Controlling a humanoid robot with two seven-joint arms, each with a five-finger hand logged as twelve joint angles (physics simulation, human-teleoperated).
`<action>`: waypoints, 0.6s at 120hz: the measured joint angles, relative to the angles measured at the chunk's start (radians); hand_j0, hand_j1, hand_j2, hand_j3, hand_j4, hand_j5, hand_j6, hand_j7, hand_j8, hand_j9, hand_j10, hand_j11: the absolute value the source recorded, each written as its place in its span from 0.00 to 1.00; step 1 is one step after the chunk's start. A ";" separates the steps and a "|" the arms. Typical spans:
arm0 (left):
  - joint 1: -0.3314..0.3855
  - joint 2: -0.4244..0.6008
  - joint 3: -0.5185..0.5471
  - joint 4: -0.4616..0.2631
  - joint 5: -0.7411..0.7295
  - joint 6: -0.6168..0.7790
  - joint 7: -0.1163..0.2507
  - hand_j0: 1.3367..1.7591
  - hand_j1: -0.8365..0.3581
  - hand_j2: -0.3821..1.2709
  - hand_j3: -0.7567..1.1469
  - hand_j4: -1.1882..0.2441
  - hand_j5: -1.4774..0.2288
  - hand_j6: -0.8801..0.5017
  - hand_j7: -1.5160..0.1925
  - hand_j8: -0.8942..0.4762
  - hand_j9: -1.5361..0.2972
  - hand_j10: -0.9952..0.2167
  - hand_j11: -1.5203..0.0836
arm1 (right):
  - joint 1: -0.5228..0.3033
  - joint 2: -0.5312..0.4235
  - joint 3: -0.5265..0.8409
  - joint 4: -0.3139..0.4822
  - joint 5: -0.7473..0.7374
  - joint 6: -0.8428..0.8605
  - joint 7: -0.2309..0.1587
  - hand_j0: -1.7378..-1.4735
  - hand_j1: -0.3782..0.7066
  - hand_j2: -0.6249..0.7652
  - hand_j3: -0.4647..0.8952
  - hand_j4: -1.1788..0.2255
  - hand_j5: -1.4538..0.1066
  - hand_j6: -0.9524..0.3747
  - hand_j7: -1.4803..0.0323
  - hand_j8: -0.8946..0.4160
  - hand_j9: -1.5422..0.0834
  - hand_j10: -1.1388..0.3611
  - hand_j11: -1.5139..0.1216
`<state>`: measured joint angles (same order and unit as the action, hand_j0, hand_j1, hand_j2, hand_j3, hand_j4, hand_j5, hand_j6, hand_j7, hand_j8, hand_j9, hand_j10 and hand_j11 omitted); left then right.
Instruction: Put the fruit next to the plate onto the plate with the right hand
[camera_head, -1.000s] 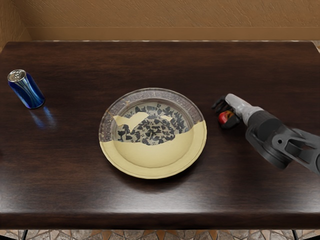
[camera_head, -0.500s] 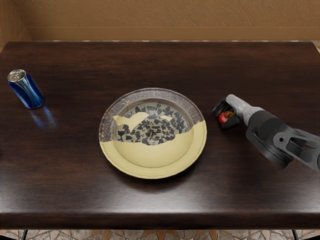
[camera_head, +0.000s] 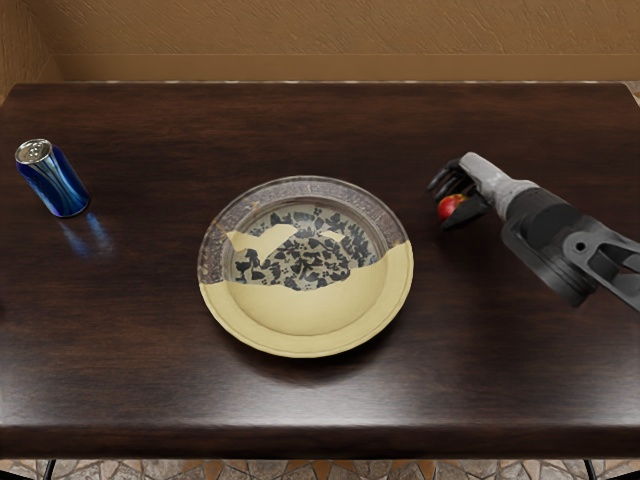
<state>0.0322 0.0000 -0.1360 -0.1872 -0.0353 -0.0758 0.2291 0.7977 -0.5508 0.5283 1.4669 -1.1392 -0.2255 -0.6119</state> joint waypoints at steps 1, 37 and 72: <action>0.000 0.000 0.000 0.000 0.000 0.000 0.000 0.76 0.99 0.23 0.40 0.83 0.87 0.64 0.89 0.65 0.84 0.82 0.95 | 0.000 0.000 0.002 0.001 0.000 0.000 0.000 0.31 0.58 0.60 0.34 0.39 0.40 0.24 0.43 0.31 0.43 0.46 0.41; 0.000 0.000 0.000 0.000 0.000 0.000 0.000 0.76 0.99 0.23 0.40 0.83 0.87 0.64 0.89 0.65 0.84 0.82 0.95 | 0.006 0.016 0.051 0.037 0.026 0.005 0.000 0.31 0.59 0.61 0.34 0.38 0.37 0.22 0.41 0.33 0.42 0.47 0.40; 0.000 0.000 0.000 0.000 0.000 0.000 0.000 0.76 0.99 0.23 0.40 0.83 0.87 0.64 0.89 0.65 0.84 0.82 0.95 | 0.009 0.026 0.057 0.070 0.047 0.029 0.000 0.31 0.61 0.68 0.34 0.34 0.33 0.19 0.37 0.33 0.38 0.47 0.36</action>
<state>0.0322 0.0000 -0.1356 -0.1871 -0.0353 -0.0757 0.2290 0.8066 -0.5250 0.5851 1.5368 -1.0923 -0.1967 -0.6119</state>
